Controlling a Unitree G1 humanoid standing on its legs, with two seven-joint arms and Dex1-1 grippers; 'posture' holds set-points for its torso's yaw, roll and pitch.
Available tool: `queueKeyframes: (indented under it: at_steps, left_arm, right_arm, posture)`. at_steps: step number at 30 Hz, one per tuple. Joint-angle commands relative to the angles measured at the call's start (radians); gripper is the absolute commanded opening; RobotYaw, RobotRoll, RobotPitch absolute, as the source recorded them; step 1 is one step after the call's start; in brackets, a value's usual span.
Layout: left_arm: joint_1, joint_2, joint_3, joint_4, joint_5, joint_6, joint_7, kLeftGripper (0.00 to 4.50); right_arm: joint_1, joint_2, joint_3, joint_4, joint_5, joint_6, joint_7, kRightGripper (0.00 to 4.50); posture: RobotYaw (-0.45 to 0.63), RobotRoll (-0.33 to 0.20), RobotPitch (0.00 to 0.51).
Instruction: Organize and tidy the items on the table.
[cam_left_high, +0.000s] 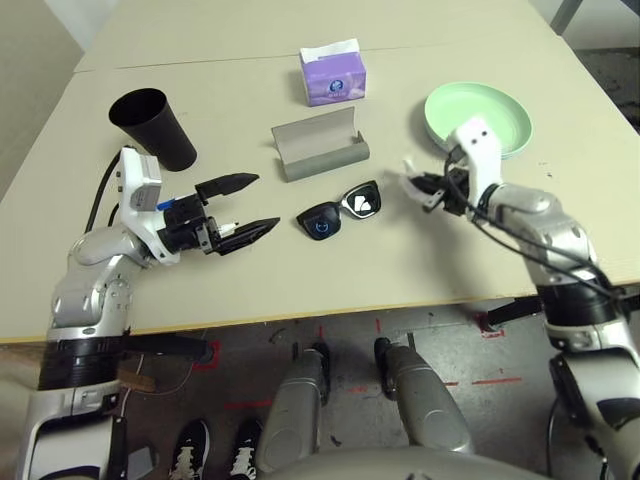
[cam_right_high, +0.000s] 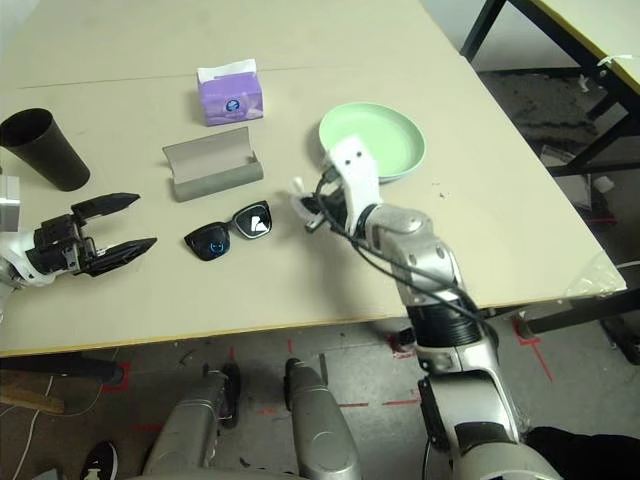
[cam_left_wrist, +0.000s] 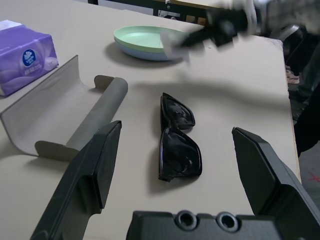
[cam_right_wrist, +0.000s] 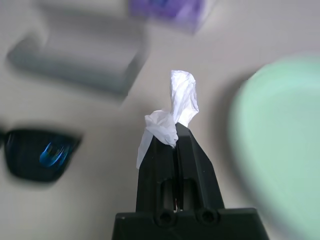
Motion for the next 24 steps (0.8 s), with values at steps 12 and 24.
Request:
queueKeyframes:
  at_steps: [12,24]
  left_arm:
    - [0.048,0.009,0.021,-0.047,-0.007,0.007,0.022,4.5]
    - [0.032,-0.008,-0.003,-0.029,-0.001,0.003,0.023,4.5]
  right_arm:
    - [-0.273,-0.036,0.091,0.85,-0.305,-0.53,-0.184,0.24]
    - [-0.282,-0.087,-0.009,0.75,-0.236,-0.46,-0.124,4.33]
  posture:
    - [-0.17,0.0,0.266]
    - [-0.21,0.0,0.263]
